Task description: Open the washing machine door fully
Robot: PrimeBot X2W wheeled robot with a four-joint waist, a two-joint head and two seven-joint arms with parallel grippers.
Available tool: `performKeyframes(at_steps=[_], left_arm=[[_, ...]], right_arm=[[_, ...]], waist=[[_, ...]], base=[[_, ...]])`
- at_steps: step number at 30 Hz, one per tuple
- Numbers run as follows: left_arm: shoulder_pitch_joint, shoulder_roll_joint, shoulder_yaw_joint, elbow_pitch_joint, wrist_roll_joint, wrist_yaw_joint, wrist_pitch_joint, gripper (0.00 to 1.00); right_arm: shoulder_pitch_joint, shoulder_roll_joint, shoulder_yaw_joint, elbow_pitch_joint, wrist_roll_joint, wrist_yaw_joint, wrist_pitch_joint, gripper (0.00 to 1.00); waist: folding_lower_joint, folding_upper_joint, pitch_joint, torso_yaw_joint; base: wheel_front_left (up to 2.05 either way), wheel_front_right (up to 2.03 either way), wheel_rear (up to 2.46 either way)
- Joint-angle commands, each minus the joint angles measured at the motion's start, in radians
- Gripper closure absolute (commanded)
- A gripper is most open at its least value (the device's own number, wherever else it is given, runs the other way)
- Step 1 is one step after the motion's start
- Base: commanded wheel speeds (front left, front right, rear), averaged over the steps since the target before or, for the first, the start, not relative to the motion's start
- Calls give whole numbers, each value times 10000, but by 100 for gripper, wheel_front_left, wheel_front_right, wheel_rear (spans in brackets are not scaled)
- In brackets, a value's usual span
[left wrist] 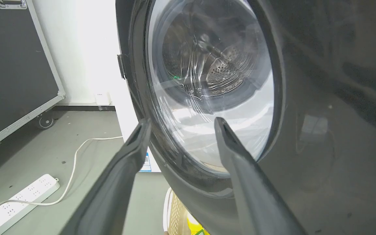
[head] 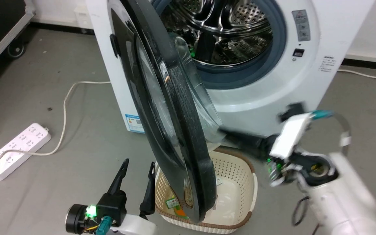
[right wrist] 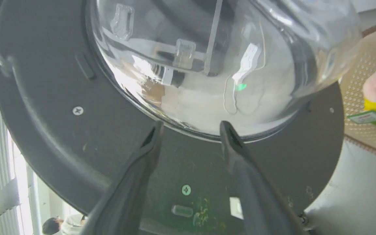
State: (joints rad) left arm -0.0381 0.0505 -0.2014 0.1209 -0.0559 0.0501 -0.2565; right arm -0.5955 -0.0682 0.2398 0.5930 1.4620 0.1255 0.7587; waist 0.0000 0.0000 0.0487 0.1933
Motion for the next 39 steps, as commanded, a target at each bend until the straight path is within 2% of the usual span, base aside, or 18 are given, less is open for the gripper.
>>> performKeyframes(at_steps=[1,8,12,17,20,27,31,38,39], left_arm=[[149,28,78,-34,-42,14,-53,0],[162,19,283,-219,-208,-93,-53,0],[134,14,348,-280,-233,-145,-53,0],[207,8,432,-295,-263,-147,-53,0],[299,6,508,-331,-257,-142,-53,0],[507,4,703,-455,-188,-192,-53,0],[608,3,788,-430,-145,-289,-53,0],[691,1,745,-290,-172,-406,-53,0],[702,0,732,-290,-206,-427,-53,50]], right_arm=[[250,-310,-114,-414,-345,52,-444,0],[1537,-1843,-91,-3283,-3314,52,-3884,0],[2420,-2726,-1,-4310,-5520,52,-6243,0],[3606,-3105,-220,-4886,-8196,52,-9021,0],[4393,-2900,-491,-5065,-9629,52,-9876,0],[6029,-1374,-1673,-5698,-11908,52,-10195,0],[6581,-669,-1895,-6052,-12576,52,-10200,0],[6927,-220,-2024,-6078,-12867,52,-10202,0],[6935,-182,-2043,-6071,-12871,52,-10203,0]], waist=[[0,0,-83,-105],[0,0,-199,-608],[0,0,-199,-928],[0,0,-198,-1291],[0,0,-194,-1473],[0,0,-228,-1647],[0,0,-255,-1662],[0,0,-342,-1565],[0,0,-352,-1550]], base=[[0,0,0],[0,0,0],[0,0,0],[0,0,0],[0,0,0],[0,0,0],[0,0,0],[0,0,0],[0,0,0]])
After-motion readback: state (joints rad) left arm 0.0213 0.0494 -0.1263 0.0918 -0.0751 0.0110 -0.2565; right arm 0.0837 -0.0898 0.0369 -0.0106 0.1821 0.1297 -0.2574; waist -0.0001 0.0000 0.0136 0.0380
